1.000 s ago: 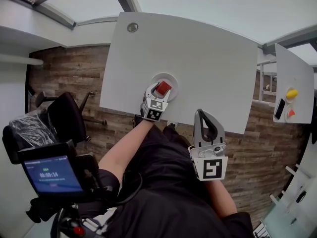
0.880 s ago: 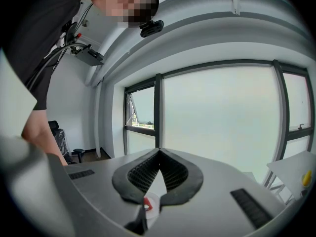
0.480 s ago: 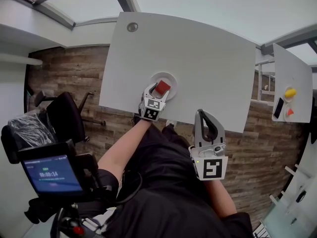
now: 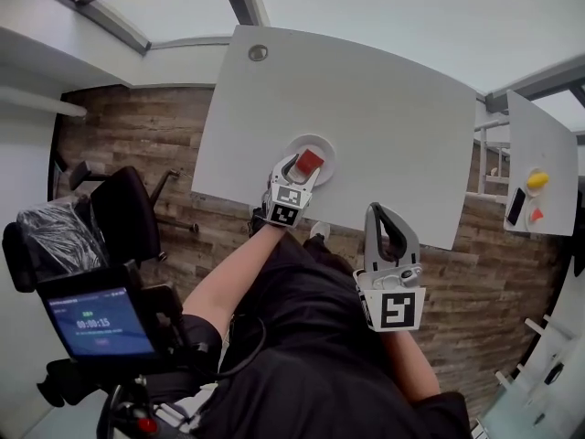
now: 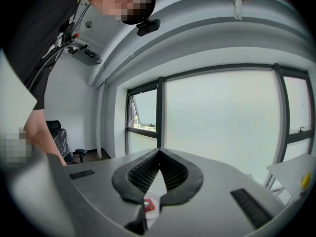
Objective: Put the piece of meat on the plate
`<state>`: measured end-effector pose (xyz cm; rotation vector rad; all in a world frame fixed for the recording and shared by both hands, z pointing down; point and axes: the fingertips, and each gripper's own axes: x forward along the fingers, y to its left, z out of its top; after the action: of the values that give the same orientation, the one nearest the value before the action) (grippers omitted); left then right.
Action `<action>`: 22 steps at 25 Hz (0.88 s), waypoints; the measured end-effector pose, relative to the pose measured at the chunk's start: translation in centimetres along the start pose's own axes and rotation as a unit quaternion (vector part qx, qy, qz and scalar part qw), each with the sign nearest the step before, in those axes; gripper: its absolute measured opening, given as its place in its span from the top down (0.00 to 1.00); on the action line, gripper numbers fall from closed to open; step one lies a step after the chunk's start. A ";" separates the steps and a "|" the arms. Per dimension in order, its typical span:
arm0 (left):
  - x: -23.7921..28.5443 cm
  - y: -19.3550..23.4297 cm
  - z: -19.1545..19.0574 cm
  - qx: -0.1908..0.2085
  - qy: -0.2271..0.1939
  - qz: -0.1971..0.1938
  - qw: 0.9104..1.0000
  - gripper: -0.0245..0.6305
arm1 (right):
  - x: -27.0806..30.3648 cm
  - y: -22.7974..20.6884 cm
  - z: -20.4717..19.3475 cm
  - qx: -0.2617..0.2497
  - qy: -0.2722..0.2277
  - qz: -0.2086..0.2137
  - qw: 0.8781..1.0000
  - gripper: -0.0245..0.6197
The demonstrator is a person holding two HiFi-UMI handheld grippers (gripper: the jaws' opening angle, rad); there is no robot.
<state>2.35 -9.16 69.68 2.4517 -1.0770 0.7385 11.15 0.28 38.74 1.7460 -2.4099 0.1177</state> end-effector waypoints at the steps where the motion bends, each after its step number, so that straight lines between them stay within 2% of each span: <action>1: 0.1 0.1 0.5 -0.003 -0.004 0.000 1.000 0.59 | 0.3 -0.1 0.1 -0.005 -0.004 0.002 1.000 0.96; 7: -2.5 -0.2 2.0 0.011 -0.028 0.001 1.000 0.59 | -0.7 1.6 1.0 -0.026 -0.021 0.014 0.999 0.96; 13: -4.0 -1.0 3.3 0.010 -0.050 0.009 0.999 0.59 | -0.7 1.3 0.7 0.002 -0.022 0.012 1.000 0.96; 18: -5.1 -3.0 5.1 -0.017 -0.074 0.005 0.997 0.59 | 0.1 0.8 0.5 0.020 -0.025 0.020 0.999 0.96; 22: -7.9 -4.8 6.9 -0.005 -0.100 -0.005 0.995 0.59 | -0.9 1.4 2.1 0.018 -0.038 0.004 0.999 0.96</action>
<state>3.67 -5.13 58.90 2.5627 -1.1357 0.4922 9.90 1.28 36.60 1.7872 -2.4847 0.0979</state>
